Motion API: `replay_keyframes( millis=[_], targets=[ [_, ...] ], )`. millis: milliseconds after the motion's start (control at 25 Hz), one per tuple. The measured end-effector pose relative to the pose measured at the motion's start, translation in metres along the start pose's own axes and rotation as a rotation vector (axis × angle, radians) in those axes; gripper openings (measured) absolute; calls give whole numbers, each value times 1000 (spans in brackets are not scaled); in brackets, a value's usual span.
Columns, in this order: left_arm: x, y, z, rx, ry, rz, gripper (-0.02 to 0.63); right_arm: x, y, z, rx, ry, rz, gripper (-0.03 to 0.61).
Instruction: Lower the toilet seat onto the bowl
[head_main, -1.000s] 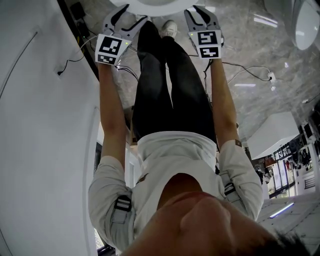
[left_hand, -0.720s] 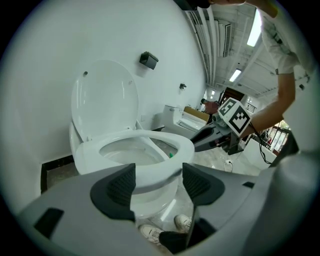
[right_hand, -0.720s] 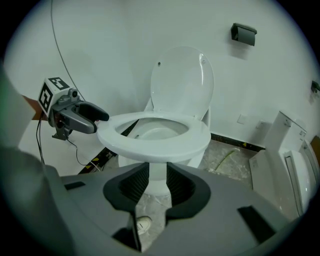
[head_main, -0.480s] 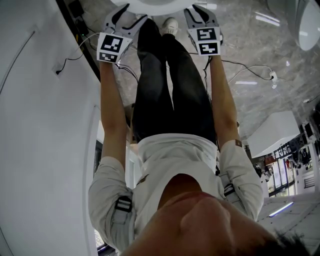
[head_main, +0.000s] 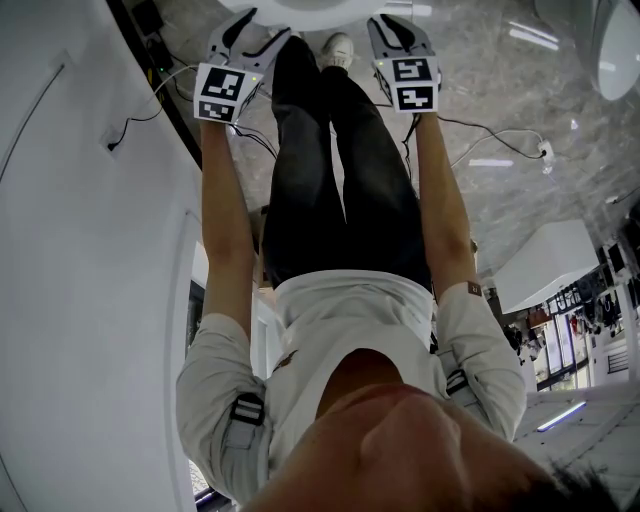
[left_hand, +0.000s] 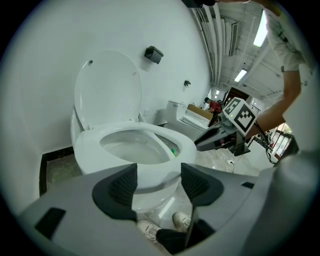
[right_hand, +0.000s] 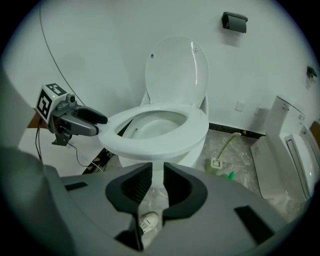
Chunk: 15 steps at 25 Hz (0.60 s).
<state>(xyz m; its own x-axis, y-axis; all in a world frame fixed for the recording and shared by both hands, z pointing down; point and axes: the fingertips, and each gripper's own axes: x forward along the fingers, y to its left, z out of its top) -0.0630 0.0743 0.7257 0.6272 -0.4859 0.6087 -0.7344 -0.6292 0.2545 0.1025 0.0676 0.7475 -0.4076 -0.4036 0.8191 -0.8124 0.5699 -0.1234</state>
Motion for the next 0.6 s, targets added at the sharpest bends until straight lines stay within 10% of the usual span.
replay_keyframes(
  millis=[600],
  targets=[
    [15, 14, -25, -59, 21, 61, 191, 5, 2, -5, -9, 8, 10, 86]
  ],
)
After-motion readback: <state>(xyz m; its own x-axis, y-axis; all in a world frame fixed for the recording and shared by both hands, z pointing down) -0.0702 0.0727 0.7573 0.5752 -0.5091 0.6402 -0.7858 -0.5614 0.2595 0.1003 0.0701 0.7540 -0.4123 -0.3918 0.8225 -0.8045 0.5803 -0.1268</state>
